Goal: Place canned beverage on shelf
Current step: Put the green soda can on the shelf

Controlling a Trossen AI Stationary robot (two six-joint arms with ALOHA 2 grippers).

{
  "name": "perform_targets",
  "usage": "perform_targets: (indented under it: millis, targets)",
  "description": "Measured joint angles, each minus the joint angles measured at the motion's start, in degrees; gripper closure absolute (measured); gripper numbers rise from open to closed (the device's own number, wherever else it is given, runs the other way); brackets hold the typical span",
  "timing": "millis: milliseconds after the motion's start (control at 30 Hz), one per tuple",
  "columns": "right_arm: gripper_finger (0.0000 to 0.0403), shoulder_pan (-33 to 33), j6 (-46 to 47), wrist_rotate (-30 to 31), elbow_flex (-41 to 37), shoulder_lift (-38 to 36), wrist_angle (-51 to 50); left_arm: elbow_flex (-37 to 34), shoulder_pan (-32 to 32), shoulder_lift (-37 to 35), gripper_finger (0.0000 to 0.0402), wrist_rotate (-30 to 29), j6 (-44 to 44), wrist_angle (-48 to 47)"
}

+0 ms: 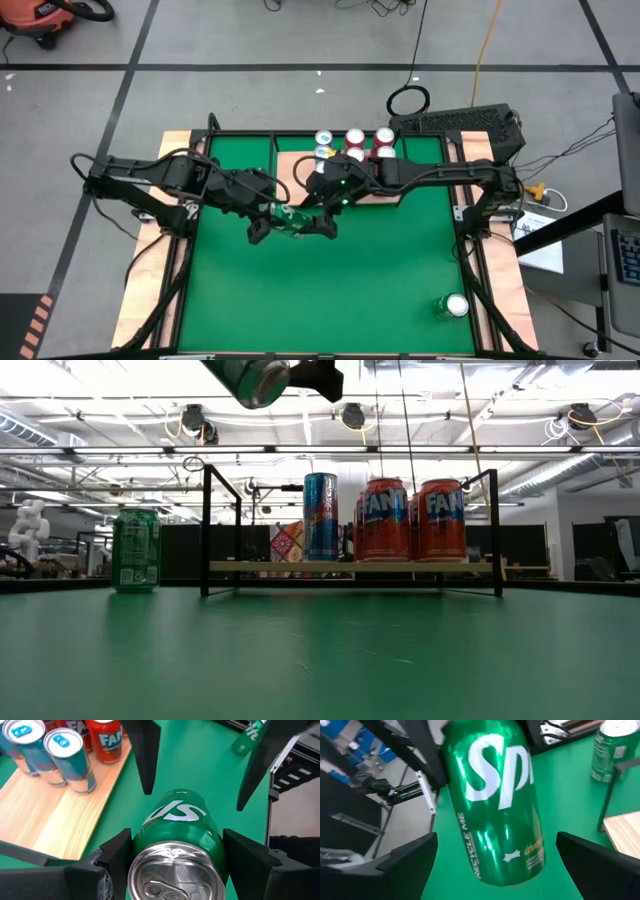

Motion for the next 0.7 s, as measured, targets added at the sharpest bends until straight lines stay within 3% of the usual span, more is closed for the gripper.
perform_targets:
  millis: [100,333,633,700]
  targets:
    - [0.0003,-0.18,-2.06,-2.81,0.02,0.52,1.07,0.0,0.0,0.0,0.0155,0.09,2.35,1.95]
    - [0.0019,-0.49,-5.97,-3.17,0.0,1.36,2.05,0.02,0.0,0.23,0.0155,2.86,4.33,5.54]
    - [0.0132,-0.49,-6.16,-4.08,0.0,1.36,2.15,0.02,0.04,0.39,0.0155,2.84,5.93,6.86]
    - [0.014,-0.49,-5.98,-5.12,0.0,1.36,2.5,0.02,0.04,0.39,0.0155,2.86,5.84,7.17]
